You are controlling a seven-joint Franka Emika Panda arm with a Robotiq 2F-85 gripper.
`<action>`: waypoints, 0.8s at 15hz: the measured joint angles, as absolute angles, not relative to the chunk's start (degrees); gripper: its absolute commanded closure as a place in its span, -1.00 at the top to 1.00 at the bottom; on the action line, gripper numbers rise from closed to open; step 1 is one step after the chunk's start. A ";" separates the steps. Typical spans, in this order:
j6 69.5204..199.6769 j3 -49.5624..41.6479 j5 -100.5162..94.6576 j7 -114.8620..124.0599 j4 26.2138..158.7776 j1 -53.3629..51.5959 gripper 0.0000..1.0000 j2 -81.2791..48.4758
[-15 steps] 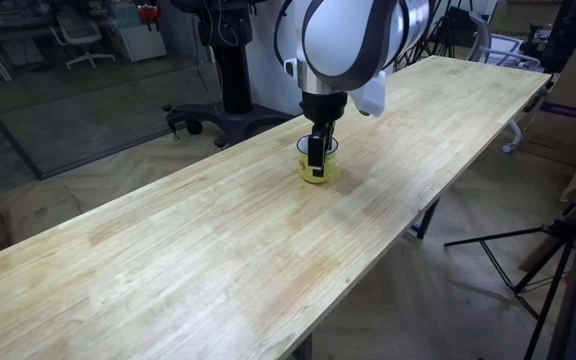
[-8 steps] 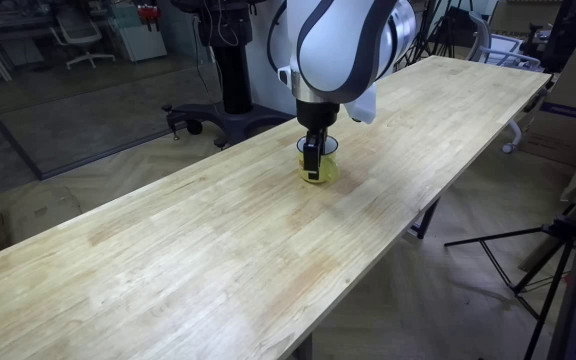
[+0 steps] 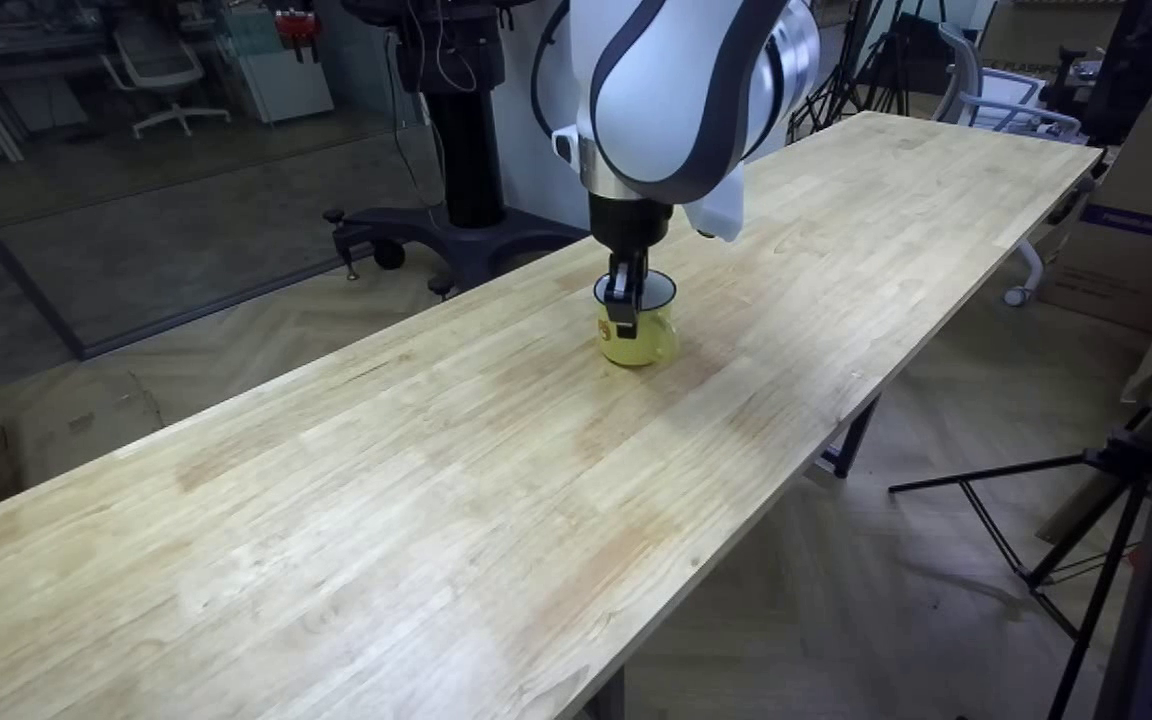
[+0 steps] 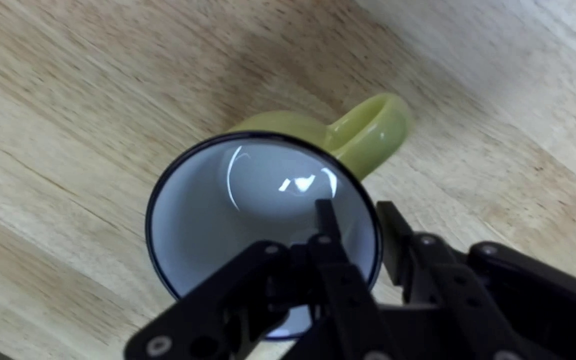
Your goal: Move the mug to the left
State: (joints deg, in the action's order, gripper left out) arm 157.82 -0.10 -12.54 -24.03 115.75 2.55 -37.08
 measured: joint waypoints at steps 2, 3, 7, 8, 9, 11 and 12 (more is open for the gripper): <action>157.60 -0.10 -12.54 -24.02 115.34 2.57 -1.00 -37.27; 157.35 -0.07 -12.54 -23.96 115.14 2.55 -0.95 -37.34; 155.29 0.89 -12.46 -23.96 113.88 2.41 -0.95 -37.58; 154.57 1.46 -12.44 -23.96 113.50 2.28 -0.95 -37.62; 153.83 2.10 -12.40 -23.94 113.18 2.07 -0.95 -37.62; 152.39 3.22 -12.39 -23.63 112.63 1.29 -0.95 -37.60; 151.90 3.51 -12.39 -23.37 112.49 0.65 -0.95 -37.55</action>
